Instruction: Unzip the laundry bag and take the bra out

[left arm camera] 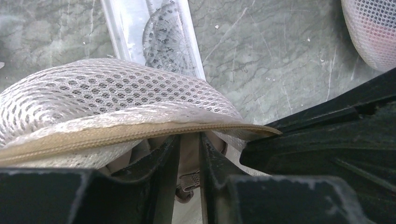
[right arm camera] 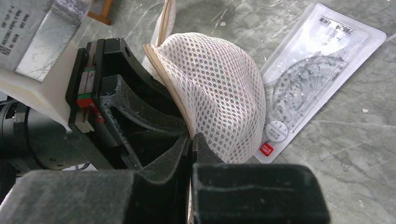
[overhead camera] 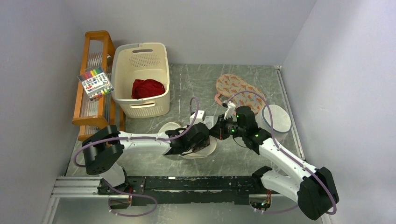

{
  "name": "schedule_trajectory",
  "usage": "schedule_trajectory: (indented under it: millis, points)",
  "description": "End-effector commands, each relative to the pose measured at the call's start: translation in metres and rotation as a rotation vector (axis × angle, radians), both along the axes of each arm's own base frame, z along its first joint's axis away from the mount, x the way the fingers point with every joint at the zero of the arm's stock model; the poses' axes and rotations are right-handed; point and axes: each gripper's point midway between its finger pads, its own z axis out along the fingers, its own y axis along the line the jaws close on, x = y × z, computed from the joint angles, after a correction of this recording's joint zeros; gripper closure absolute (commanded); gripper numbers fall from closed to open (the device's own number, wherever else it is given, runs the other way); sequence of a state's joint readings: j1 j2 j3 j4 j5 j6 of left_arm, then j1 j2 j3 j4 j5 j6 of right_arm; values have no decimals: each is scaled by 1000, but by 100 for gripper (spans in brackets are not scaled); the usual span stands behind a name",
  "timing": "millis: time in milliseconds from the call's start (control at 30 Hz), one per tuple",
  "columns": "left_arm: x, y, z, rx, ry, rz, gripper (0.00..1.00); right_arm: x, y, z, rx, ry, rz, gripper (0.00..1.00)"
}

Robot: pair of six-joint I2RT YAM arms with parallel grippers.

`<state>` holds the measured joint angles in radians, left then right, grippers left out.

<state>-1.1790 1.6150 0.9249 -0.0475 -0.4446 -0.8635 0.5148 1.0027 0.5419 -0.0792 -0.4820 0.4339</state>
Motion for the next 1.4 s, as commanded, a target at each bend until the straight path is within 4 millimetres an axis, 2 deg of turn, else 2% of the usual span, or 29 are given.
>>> schedule_trajectory:
  millis: [0, 167, 333, 467, 600, 900, 1033, 1100, 1200, 1267, 1367]
  points:
    - [6, -20, 19, -79, -25, -26, 66, 0, 2, 6, 6, -18, 7, 100]
    - [5, -19, 27, -69, -39, -23, 62, 1, 2, 6, 2, -23, 11, 100]
    - [3, -24, 40, -67, -57, -41, 56, 1, 3, 4, 7, -16, 16, 100]
    - [0, -28, 44, -86, -57, -51, 53, 1, 4, 4, 8, -14, 17, 100]
    - [2, -27, 36, -66, -54, -39, 52, 3, 4, 5, 4, -19, 19, 100]
    - [3, -40, 15, -44, -39, -69, 50, 2, 3, 6, -3, -20, 17, 100]
    - [9, -33, 1, -17, -35, -43, 49, 1, 2, 5, -5, -20, 13, 100]
    - [12, -26, -9, 9, -25, -25, 52, 0, 1, 4, -5, -16, 14, 100]
    - [14, -19, -12, 17, -15, -12, 67, -1, 1, 2, -6, -10, 14, 100]
    - [14, -16, -5, 9, -24, -14, 74, -1, 1, 0, -7, -6, 14, 100]
    - [13, -15, 17, -21, -49, -31, 85, -2, 0, -1, -8, -6, 9, 100]
